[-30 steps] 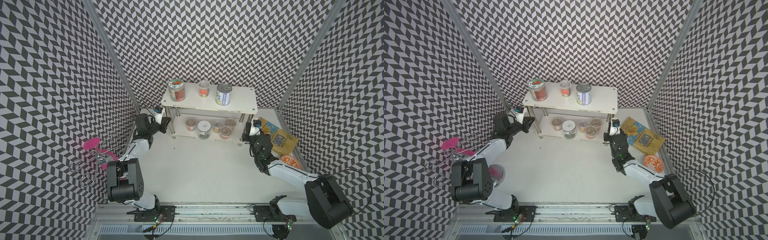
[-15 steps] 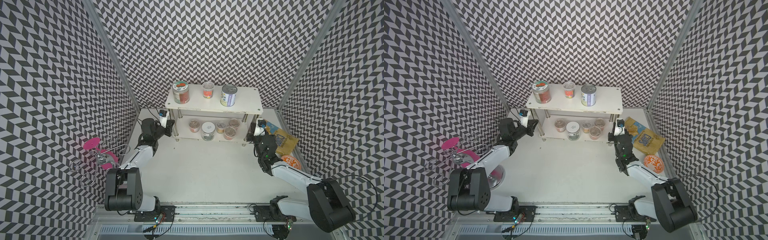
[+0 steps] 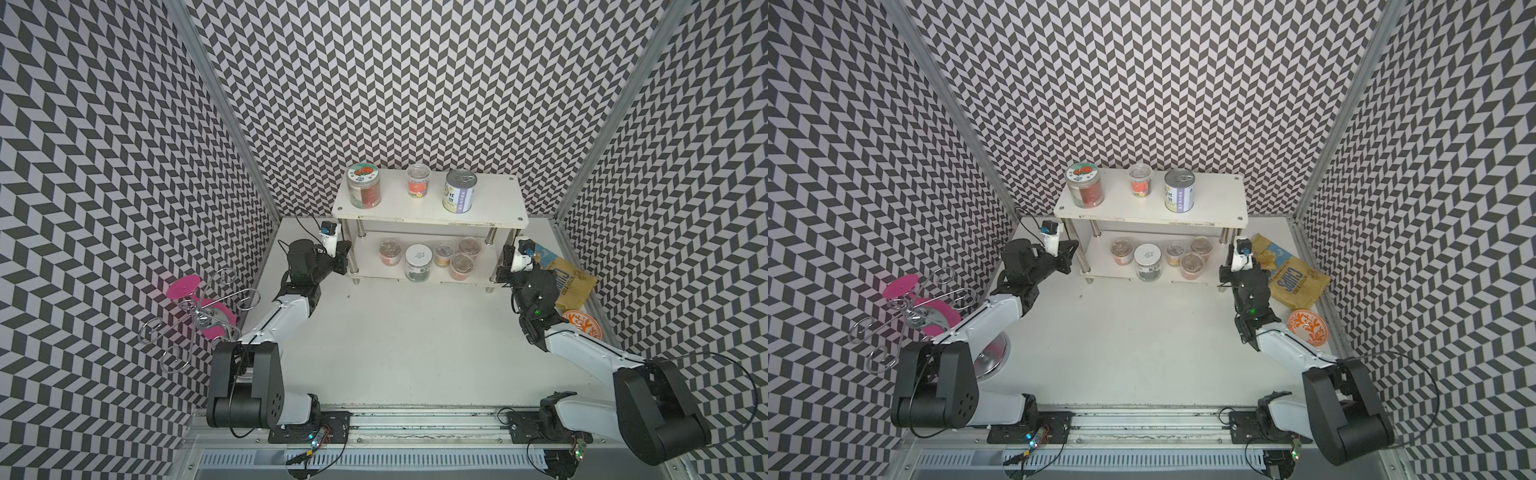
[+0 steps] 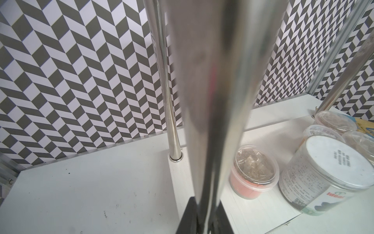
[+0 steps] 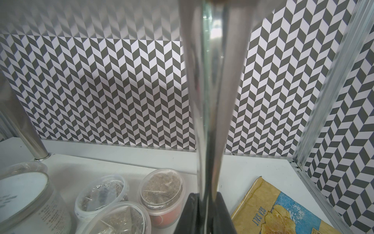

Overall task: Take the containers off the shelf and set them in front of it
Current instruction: 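Move the shelf to the center of the board, then pick up a container from the shelf.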

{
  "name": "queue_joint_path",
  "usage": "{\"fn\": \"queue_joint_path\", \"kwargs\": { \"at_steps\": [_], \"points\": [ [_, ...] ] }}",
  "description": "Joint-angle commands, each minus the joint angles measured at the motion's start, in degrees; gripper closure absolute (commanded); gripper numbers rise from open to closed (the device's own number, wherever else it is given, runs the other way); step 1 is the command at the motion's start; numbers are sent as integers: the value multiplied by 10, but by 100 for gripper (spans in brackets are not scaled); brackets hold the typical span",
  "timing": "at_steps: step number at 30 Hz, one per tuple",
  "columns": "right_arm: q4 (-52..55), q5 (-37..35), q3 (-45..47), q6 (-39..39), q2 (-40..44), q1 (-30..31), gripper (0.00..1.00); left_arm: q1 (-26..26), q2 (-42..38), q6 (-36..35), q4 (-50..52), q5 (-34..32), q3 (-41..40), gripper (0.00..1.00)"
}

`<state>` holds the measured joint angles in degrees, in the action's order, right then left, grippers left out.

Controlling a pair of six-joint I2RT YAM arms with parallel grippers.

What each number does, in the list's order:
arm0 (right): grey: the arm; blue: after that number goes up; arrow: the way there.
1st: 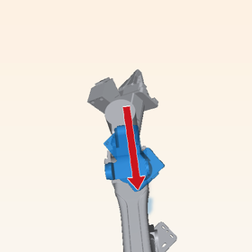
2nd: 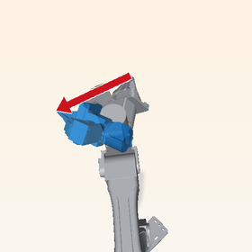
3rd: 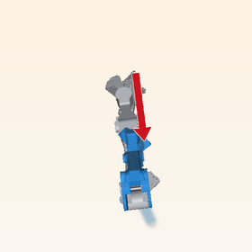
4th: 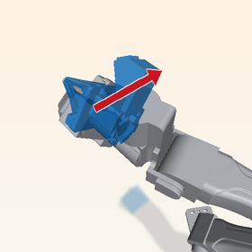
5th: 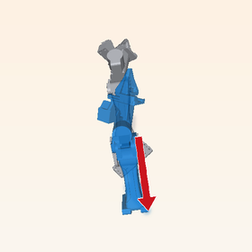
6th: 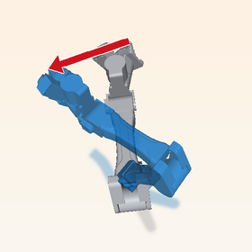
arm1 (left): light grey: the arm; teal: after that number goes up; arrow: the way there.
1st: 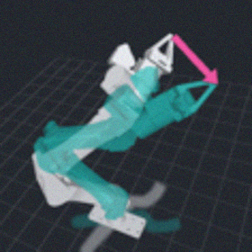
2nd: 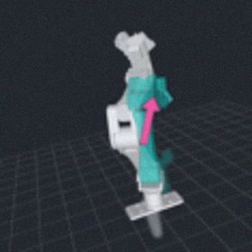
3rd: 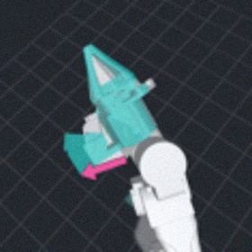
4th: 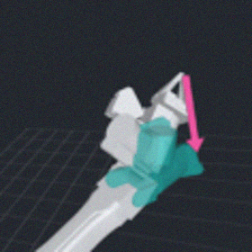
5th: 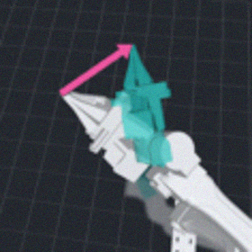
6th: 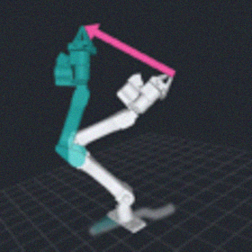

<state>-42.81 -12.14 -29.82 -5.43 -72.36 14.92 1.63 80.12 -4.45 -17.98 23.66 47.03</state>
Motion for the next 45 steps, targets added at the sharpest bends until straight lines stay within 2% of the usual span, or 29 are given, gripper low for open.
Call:
{"fn": "queue_joint_path", "kwargs": {
  "at_steps": [1,11,14,19,21,26,30,34,35,39,45],
  "points": [
    [-48,-16,-2,-24,5,-15,83,0,-12,21,9,-4,-8,95],
    [-37,1,-16,-27,9,-29,72,-1,-25,23,7,-2,-12,87],
    [-29,5,-18,-31,15,-31,65,0,-27,21,8,0,-12,85],
    [-4,21,-16,-35,34,-32,46,-2,-38,17,13,0,-11,72],
    [12,31,-18,-35,44,-32,41,-5,-42,15,21,0,-6,63],
    [72,67,-16,-34,87,-33,31,-13,-65,9,54,-5,2,51],
    [151,119,-22,-27,135,-36,18,-15,-102,12,118,-15,16,40],
    [225,202,-38,-13,186,-36,10,-12,-146,31,163,-31,26,19],
    [241,223,-42,-9,196,-36,3,-10,-151,40,170,-41,32,14],
    [299,302,-84,10,216,-36,0,0,-132,43,250,-46,127,11],
    [418,419,-171,20,213,-37,0,29,-125,43,274,-61,224,4]
  ]
}}
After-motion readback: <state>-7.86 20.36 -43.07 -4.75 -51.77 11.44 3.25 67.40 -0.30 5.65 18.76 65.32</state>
